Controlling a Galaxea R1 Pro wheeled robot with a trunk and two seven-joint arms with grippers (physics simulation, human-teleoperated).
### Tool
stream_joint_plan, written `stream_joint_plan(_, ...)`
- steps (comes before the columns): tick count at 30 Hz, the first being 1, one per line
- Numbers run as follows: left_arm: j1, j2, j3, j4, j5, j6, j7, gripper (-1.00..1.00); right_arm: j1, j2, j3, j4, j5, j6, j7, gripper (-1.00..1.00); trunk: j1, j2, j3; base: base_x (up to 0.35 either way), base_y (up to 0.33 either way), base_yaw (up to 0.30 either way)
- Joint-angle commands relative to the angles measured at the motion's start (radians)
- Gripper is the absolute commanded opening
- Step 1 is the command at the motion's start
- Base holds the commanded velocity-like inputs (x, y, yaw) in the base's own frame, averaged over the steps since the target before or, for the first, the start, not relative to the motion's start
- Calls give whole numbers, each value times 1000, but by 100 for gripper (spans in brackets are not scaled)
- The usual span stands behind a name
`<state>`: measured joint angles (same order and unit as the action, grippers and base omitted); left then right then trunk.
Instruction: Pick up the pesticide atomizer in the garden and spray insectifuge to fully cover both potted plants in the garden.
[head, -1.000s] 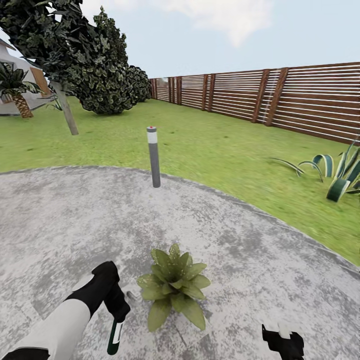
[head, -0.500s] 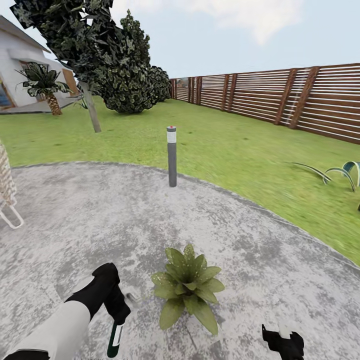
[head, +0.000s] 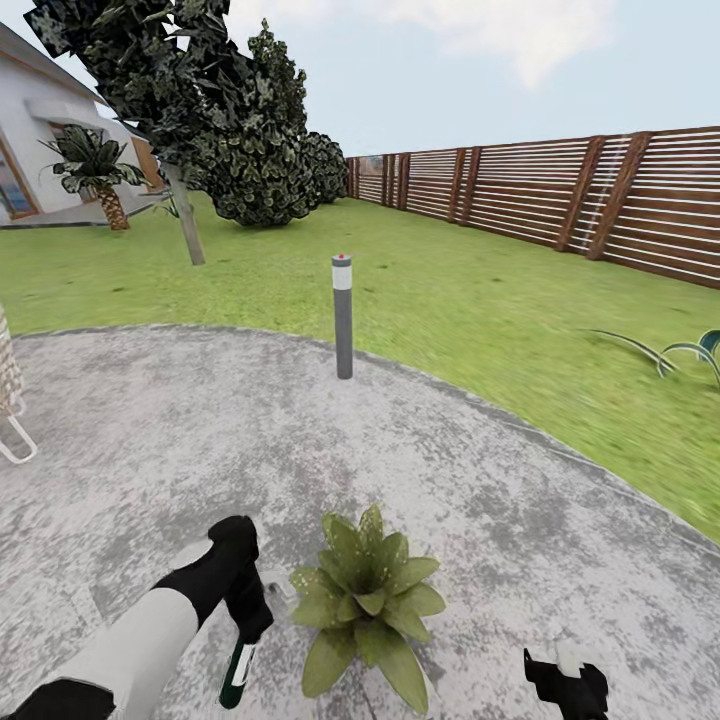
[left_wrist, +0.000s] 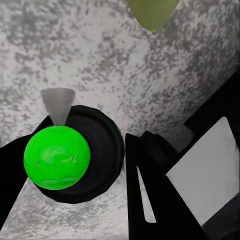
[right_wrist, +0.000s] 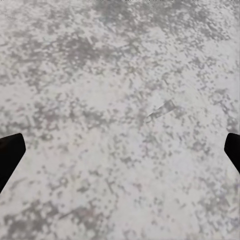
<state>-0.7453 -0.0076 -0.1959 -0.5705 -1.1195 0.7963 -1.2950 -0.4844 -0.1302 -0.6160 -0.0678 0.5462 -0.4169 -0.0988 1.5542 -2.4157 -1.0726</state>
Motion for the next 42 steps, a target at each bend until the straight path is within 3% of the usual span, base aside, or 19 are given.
stream_joint_plan(1,-15,-6,-4,-1,-22,11,-20,-100,-1,0,-5,2,11,-3,-6,100,0,0,-1,3,-2,0)
stream_joint_plan(4,-32,-10,-6,0,-45,15,-33,-100,-1,0,-5,2,11,-3,-6,100,0,0,-1,1,0,2)
stream_joint_plan(16,-22,-12,-5,14,-51,14,-30,-100,-1,1,-5,2,11,-3,-6,100,0,0,-1,0,-7,235)
stream_joint_plan(30,-23,-27,-6,13,-52,15,-24,-100,-1,1,-5,2,11,-3,-6,100,0,0,-1,0,-257,101)
stream_joint_plan(42,-20,-12,-10,16,-51,14,-20,-100,-1,1,-5,2,11,-3,-6,100,0,0,-1,0,-103,275)
